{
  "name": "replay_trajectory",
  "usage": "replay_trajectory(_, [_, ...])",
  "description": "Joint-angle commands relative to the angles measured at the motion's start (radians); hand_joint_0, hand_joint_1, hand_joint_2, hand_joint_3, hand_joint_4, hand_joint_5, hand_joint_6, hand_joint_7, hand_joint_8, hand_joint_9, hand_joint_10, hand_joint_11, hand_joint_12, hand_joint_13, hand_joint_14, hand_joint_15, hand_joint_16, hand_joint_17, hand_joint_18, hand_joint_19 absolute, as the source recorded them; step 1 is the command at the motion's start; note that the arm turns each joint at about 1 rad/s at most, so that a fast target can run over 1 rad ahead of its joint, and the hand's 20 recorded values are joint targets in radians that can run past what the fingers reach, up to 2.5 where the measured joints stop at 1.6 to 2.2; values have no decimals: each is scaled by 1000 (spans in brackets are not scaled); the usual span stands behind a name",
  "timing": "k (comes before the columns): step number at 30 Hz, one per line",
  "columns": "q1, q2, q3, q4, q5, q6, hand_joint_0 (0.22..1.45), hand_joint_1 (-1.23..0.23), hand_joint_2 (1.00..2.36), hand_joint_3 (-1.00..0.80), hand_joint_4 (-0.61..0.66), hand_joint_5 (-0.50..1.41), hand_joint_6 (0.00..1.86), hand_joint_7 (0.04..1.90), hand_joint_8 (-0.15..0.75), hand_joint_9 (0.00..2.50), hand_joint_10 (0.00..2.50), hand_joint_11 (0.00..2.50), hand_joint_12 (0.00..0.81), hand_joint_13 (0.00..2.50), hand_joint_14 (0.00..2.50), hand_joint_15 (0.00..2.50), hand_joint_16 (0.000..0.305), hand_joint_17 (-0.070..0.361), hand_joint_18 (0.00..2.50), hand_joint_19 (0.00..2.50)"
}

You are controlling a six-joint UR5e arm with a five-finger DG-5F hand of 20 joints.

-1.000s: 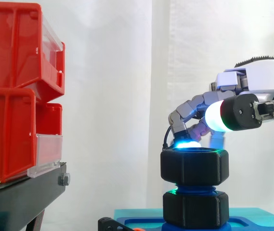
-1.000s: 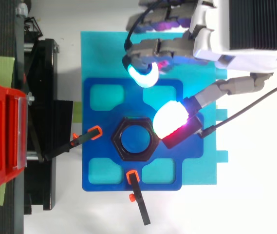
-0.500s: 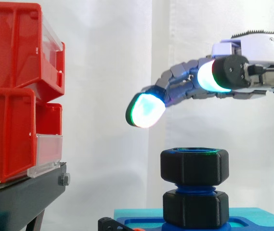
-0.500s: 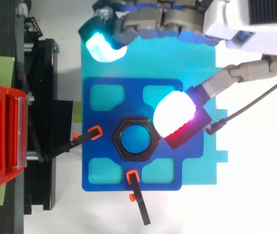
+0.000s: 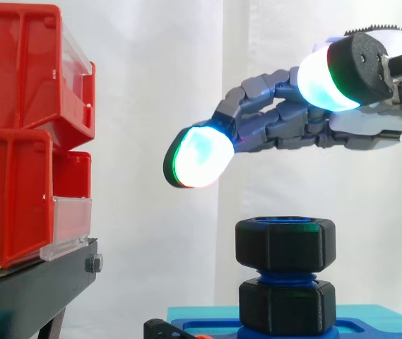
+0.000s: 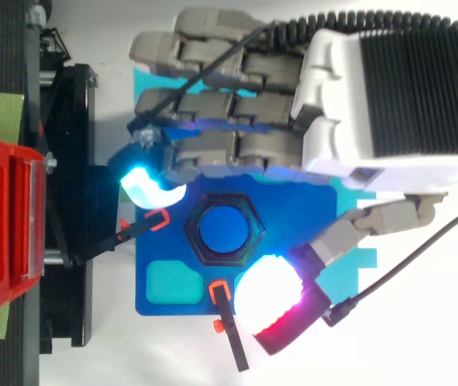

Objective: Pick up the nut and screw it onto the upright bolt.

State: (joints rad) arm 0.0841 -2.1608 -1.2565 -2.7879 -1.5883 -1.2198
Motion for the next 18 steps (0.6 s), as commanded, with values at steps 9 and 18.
replay_trajectory(9, [29, -1, -49, 31, 42, 28, 408, -222, 1000, -500, 180, -157, 502, 697, 256, 294, 0, 0, 394, 0, 0, 0, 61, 137, 0, 23])
replay_trajectory(18, [20, -1, -50, 14, 41, 25, 411, -221, 1000, -500, 179, -151, 502, 712, 260, 321, 0, 0, 395, 0, 0, 0, 61, 137, 0, 17])
